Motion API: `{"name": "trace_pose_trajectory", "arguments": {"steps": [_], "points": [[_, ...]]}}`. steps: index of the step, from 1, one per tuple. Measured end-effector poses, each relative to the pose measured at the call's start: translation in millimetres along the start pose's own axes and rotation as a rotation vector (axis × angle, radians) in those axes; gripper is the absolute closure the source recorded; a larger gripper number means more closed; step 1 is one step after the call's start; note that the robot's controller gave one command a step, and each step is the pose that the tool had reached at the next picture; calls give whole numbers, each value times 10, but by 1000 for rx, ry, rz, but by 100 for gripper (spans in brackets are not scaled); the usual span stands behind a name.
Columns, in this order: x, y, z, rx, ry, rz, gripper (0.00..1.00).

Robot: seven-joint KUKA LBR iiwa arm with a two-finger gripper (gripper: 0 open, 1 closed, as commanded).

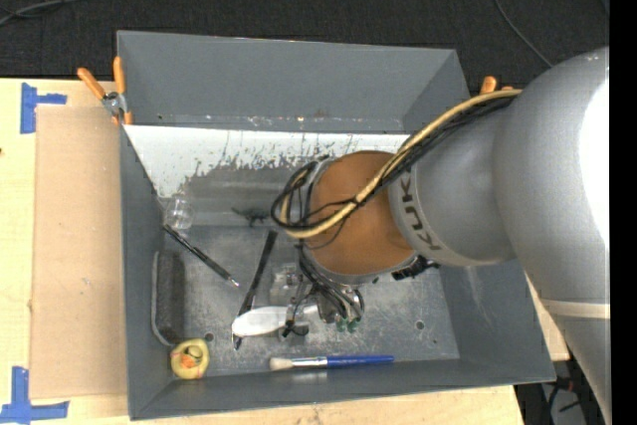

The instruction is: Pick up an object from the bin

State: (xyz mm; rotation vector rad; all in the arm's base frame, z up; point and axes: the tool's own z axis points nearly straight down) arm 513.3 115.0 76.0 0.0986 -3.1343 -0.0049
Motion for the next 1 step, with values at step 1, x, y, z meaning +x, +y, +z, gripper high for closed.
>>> {"name": "trace_pose_trajectory", "arguments": {"steps": [1], "points": [[11, -1, -140, 0, 3, 1, 100]]}}
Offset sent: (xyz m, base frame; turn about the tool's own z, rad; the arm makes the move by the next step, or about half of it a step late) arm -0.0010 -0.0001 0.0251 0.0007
